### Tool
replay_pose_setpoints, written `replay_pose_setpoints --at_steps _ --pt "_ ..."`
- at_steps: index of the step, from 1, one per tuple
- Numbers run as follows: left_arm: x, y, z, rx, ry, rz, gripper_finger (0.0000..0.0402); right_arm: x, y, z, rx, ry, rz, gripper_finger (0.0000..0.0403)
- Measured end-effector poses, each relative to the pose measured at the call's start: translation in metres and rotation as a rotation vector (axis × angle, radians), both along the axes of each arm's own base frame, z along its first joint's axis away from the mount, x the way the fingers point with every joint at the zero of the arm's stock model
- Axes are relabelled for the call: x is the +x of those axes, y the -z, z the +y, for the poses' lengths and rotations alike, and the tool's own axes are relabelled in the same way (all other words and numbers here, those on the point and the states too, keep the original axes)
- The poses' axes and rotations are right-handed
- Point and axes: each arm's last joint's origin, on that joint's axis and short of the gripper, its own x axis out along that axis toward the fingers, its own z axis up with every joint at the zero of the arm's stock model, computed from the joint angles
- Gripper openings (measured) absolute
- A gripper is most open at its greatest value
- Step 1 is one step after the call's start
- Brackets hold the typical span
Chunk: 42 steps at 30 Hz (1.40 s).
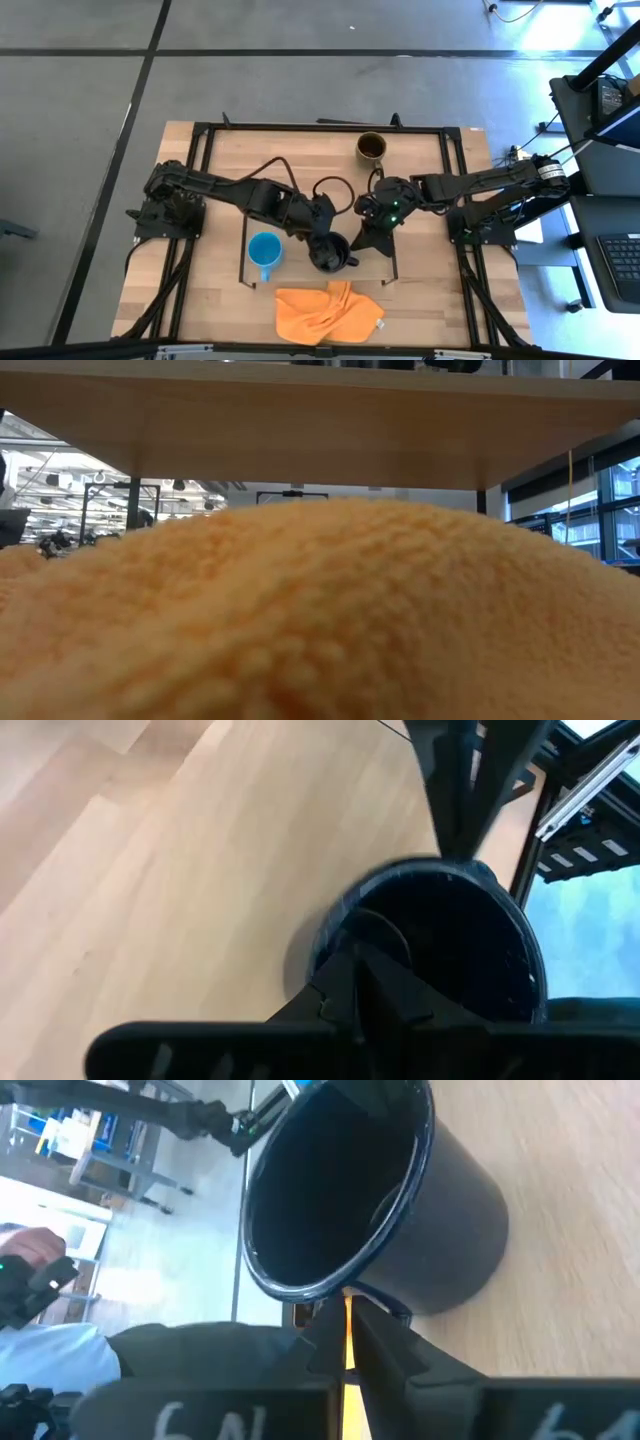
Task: Stack small to large cups/mugs on shelf
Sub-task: Put the dark blue mug on the shelf
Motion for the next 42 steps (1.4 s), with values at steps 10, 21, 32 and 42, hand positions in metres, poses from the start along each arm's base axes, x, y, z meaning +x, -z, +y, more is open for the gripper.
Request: replay_pose_setpoints --at_steps 10,21,32,42 --pt "0.005 0.0 0.026 0.038 0.022 0.006 0.0008 0.002 -0.004 0.004 0.014 0.017 -0.041 0.0023" --pt "0.011 -0.004 0.027 0.044 0.084 -0.07 0.0008 0.002 -0.002 0.015 -0.035 0.058 -0.044 0.0024" --pt "0.006 -0.003 0.007 0.069 0.11 -0.054 0.0008 0.001 0.001 0.013 -0.064 0.095 -0.01 0.0005" --pt "-0.003 -0.017 -0.004 0.134 0.104 -0.081 0.0001 -0.001 0.006 0.012 -0.084 0.141 0.05 0.0002"
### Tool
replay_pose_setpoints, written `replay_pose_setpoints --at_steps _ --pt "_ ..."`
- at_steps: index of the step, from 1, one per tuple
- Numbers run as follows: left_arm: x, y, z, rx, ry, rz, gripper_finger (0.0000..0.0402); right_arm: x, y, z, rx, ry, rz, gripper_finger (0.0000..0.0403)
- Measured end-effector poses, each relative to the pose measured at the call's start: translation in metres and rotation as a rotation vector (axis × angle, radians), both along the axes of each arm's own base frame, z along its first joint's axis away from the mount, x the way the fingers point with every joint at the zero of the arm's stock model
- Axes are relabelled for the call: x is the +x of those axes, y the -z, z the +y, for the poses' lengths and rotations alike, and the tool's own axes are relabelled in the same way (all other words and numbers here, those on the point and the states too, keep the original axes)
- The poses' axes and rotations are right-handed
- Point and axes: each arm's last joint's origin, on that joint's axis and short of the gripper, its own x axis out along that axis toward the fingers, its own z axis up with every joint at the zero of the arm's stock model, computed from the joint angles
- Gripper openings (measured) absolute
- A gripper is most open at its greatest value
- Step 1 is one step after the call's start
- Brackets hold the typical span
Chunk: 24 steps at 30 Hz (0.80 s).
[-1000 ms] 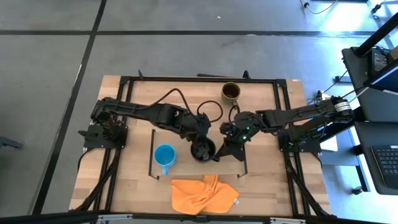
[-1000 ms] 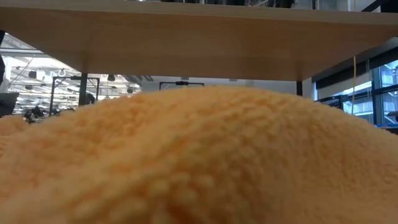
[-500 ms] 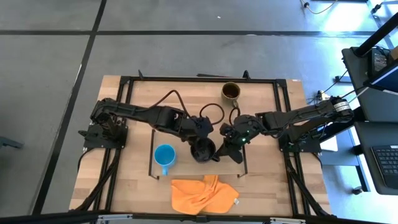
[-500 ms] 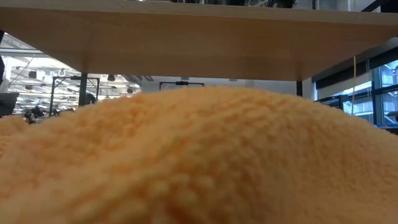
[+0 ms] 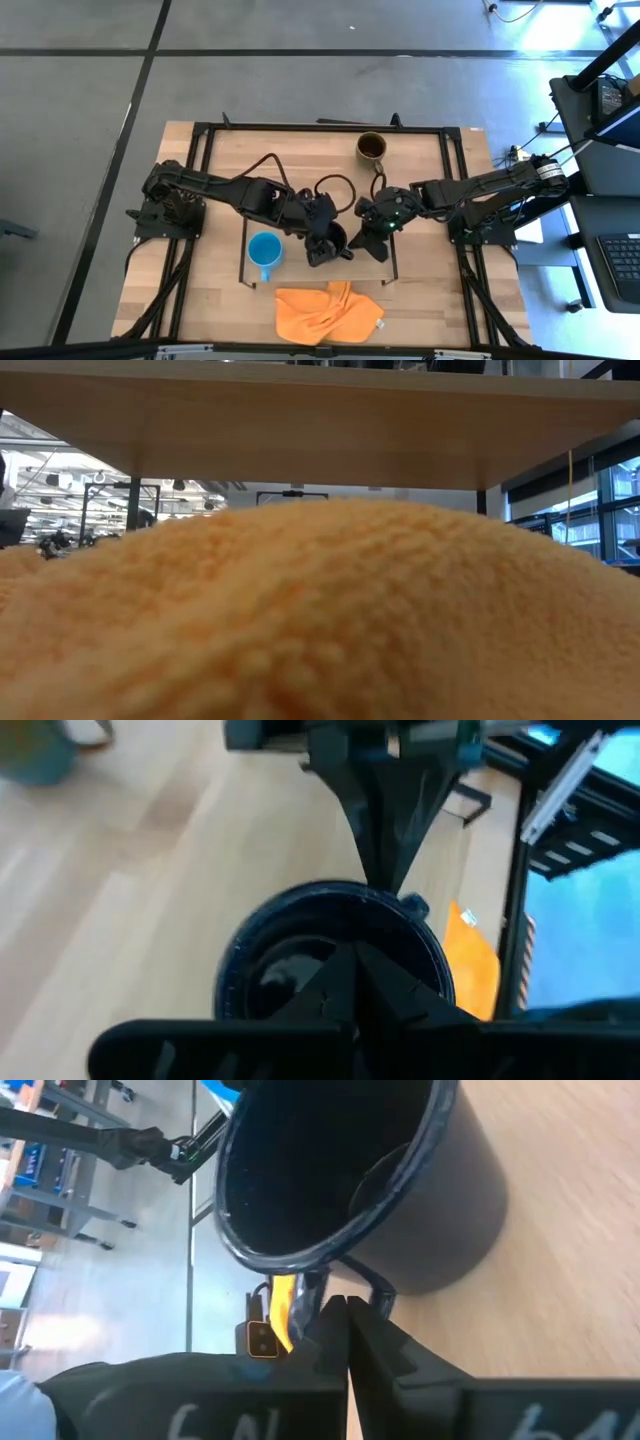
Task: Stack small to large cups/mugs on shelf
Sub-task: Put the dark blue mug on the shelf
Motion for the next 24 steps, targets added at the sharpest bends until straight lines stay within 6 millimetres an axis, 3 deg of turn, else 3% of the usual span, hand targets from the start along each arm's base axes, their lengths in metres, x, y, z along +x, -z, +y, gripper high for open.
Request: replay_pose_setpoints --at_steps 9,24 --pt "-0.018 0.004 0.01 0.085 -0.101 0.185 0.0 0.003 0.005 0.003 0.018 0.009 0.025 0.0002" --pt "-0.012 0.003 0.015 0.079 -0.078 0.155 0.0 0.025 0.012 0.017 0.108 -0.033 -0.064 0.0001"
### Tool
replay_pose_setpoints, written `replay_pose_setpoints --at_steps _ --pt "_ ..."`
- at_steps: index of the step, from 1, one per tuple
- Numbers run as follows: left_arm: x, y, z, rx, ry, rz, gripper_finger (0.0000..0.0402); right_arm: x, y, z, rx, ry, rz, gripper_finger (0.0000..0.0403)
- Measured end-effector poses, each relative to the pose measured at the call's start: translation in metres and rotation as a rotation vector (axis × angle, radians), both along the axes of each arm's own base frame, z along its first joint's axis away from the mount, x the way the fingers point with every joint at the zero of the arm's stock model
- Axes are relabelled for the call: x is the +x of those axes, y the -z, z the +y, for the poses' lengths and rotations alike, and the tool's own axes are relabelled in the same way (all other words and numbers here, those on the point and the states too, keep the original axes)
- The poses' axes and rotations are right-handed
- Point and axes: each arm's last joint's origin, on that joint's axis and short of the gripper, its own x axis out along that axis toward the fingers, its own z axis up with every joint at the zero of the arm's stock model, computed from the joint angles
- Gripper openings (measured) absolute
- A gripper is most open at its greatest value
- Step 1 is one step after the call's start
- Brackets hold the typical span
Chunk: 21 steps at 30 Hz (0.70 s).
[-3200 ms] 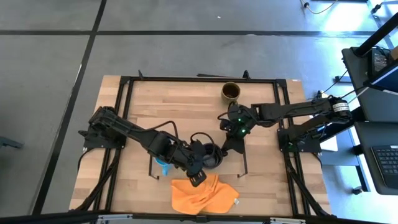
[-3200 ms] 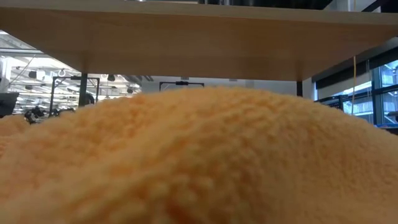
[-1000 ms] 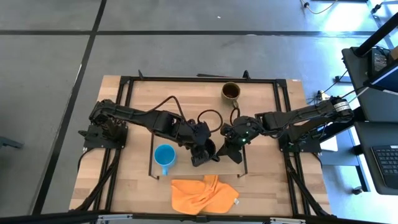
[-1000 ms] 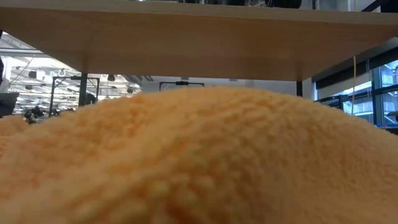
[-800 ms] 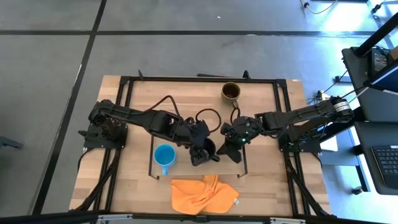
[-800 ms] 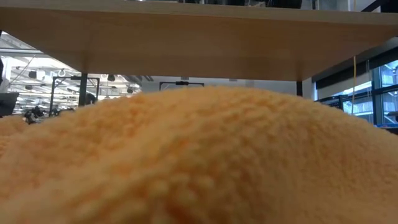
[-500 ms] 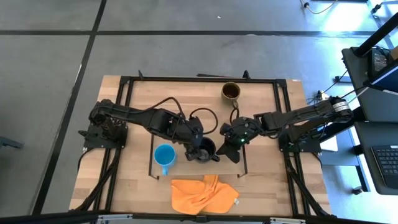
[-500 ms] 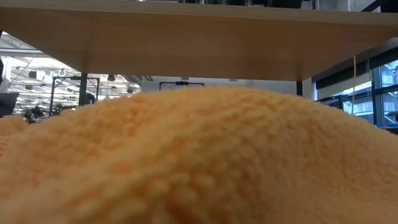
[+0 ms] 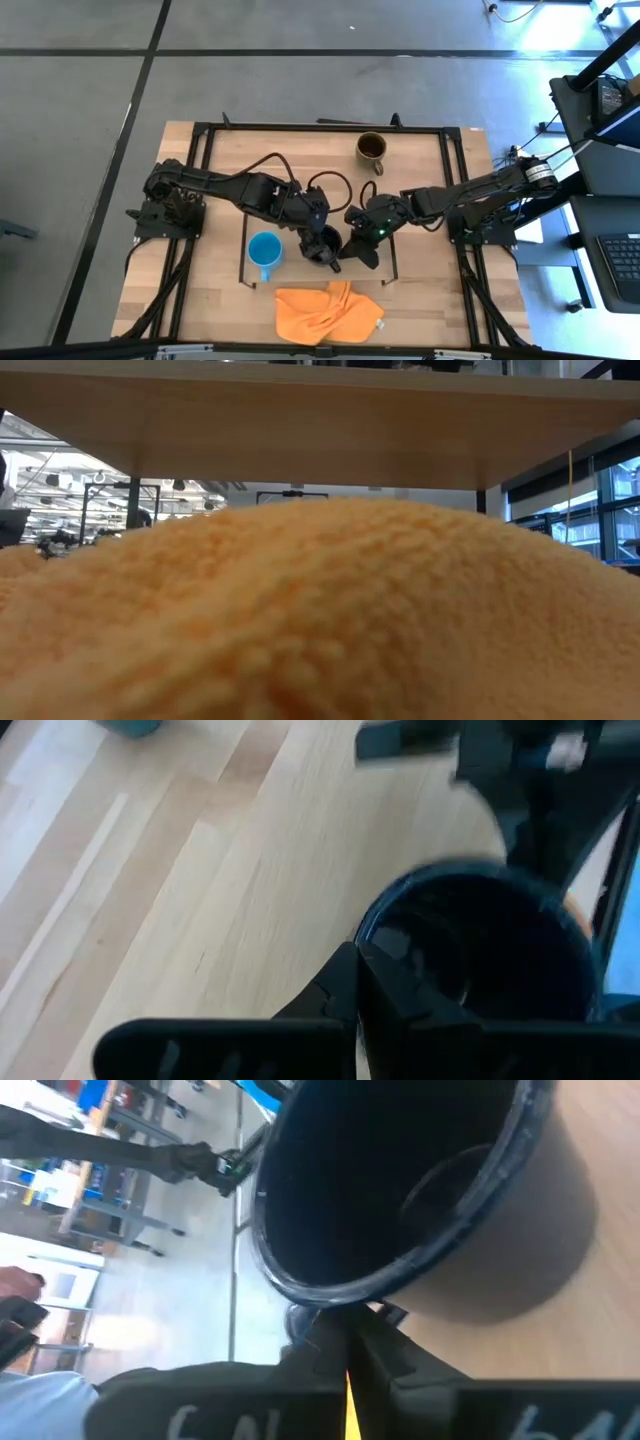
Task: Stack small to large cups/mugs on shelf
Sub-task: Put the dark blue mug on the shelf
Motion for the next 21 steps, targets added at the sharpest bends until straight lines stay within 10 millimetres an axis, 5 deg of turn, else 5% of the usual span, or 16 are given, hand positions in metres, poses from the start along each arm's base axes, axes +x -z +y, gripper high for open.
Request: replay_pose_setpoints --at_steps 21 --pt "0.003 -0.001 0.005 -0.004 0.021 -0.016 0.0 0.018 0.008 0.014 0.089 -0.037 -0.08 0.0006"
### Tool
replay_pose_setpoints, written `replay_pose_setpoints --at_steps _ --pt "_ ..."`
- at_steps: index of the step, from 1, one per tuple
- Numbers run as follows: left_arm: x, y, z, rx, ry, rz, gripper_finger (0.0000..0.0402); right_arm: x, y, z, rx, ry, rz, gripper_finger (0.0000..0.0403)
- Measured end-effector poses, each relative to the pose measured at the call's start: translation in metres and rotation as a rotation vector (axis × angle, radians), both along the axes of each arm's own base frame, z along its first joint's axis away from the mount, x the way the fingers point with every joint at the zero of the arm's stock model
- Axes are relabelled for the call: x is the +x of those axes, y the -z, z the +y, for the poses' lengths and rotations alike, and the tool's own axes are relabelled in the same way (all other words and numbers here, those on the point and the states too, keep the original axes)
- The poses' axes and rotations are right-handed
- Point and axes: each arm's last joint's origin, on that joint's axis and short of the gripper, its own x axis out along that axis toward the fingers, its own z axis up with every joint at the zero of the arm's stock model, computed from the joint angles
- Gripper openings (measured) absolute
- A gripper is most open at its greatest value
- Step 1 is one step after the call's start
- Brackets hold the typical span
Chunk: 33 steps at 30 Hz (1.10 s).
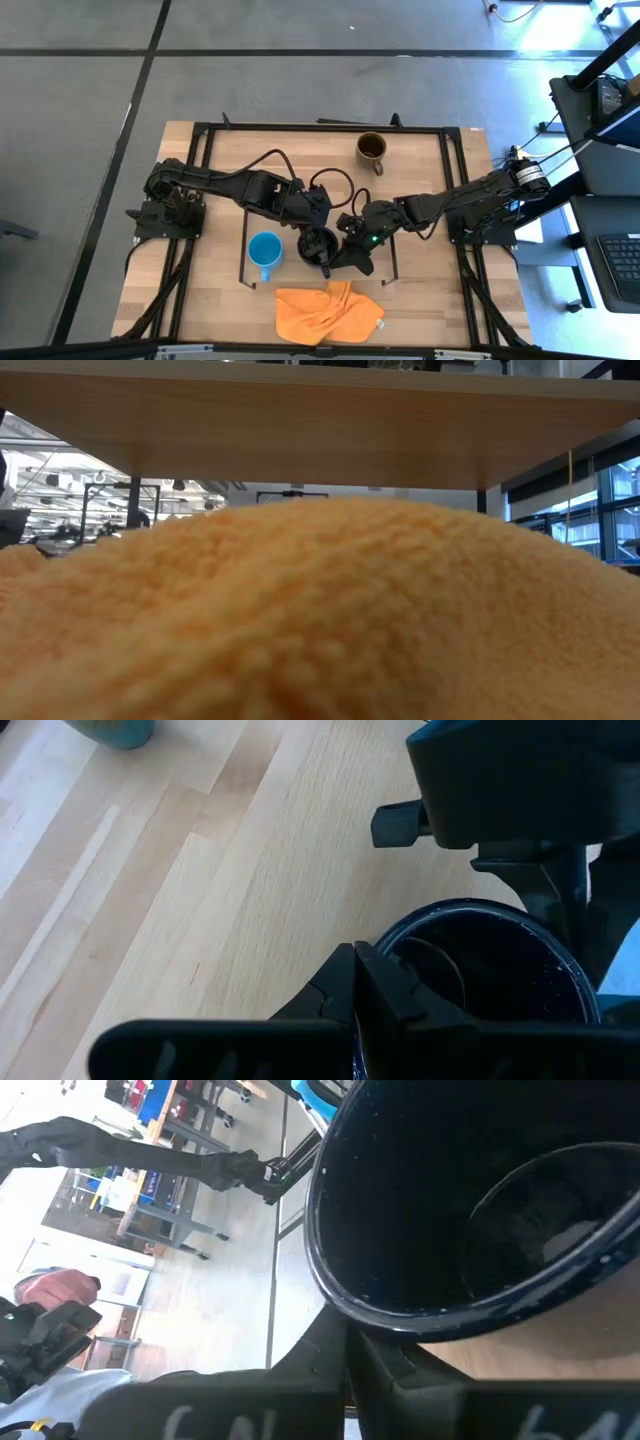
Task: Stack small to large cups/mugs on shelf
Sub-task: Put the dark blue mug on the shelf
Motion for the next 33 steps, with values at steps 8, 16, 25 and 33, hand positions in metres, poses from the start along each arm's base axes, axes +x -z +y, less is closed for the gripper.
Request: replay_pose_setpoints --at_steps 8,16,25,33 --pt "0.001 -0.001 0.0 -0.003 0.0 -0.012 0.0 0.007 0.006 0.005 0.009 -0.009 -0.024 0.0003" --pt "-0.004 -0.003 -0.009 -0.001 0.018 -0.015 0.0 0.01 -0.012 0.004 -0.021 -0.042 -0.117 0.0003" --pt "-0.017 -0.006 -0.016 0.036 -0.034 0.015 0.0 0.016 -0.027 0.002 -0.069 -0.067 -0.141 0.0005" --pt "-0.046 -0.008 -0.02 0.048 -0.205 0.131 0.0 0.018 -0.068 -0.005 -0.289 -0.028 -0.131 0.0006"
